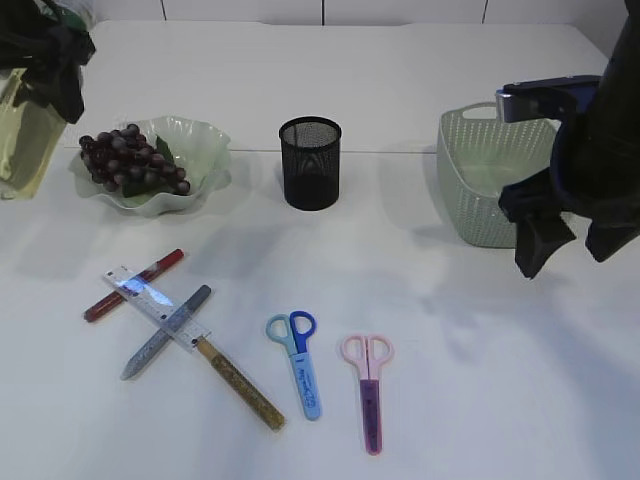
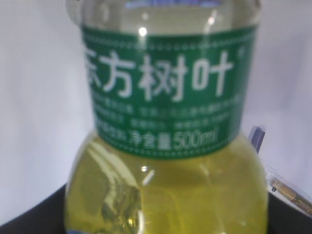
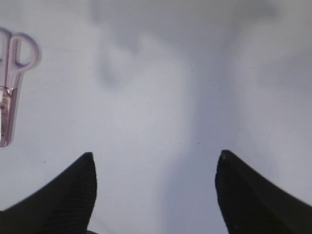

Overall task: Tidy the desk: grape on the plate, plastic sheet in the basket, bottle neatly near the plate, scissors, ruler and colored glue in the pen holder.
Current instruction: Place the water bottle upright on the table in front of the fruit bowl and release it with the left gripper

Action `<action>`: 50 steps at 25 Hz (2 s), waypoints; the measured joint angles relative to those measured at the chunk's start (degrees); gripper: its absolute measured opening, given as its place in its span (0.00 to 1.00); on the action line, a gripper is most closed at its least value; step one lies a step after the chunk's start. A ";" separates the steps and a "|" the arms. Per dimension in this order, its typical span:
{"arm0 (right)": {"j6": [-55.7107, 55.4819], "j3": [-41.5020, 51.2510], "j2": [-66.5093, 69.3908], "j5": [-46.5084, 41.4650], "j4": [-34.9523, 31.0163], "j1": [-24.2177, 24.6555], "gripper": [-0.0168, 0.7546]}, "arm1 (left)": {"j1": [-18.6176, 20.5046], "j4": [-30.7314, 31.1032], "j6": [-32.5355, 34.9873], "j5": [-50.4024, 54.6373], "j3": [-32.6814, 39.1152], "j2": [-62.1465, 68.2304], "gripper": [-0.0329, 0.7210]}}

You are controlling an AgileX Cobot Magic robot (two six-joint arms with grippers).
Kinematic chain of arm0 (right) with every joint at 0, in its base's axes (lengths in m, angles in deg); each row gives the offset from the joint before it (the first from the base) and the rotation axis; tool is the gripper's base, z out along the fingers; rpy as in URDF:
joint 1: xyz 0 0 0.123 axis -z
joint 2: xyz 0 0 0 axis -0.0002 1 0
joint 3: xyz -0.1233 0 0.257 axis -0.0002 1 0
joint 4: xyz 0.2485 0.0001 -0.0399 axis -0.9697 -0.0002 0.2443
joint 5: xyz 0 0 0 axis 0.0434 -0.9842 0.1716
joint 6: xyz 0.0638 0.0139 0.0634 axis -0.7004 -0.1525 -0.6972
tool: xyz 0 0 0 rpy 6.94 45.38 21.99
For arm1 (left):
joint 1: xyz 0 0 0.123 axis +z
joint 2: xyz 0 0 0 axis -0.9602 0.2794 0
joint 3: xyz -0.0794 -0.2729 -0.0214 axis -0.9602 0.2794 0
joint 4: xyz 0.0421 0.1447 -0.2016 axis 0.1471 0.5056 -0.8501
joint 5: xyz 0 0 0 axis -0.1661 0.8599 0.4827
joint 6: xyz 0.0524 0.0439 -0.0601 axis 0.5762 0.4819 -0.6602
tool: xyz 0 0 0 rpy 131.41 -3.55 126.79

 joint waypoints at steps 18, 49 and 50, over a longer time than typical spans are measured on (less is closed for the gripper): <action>-5.92 9.48 -9.19 16.35 7.12 0.00 0.78 | 3.16 9.71 -16.11 -29.50 20.55 -17.02 0.64; -8.48 18.71 -17.31 27.46 16.43 0.00 0.78 | 14.67 5.68 -6.87 -132.10 70.13 -2.47 0.64; -8.48 18.71 -17.31 27.57 16.54 0.00 0.78 | 14.66 5.55 -6.59 -132.02 69.87 -1.60 0.64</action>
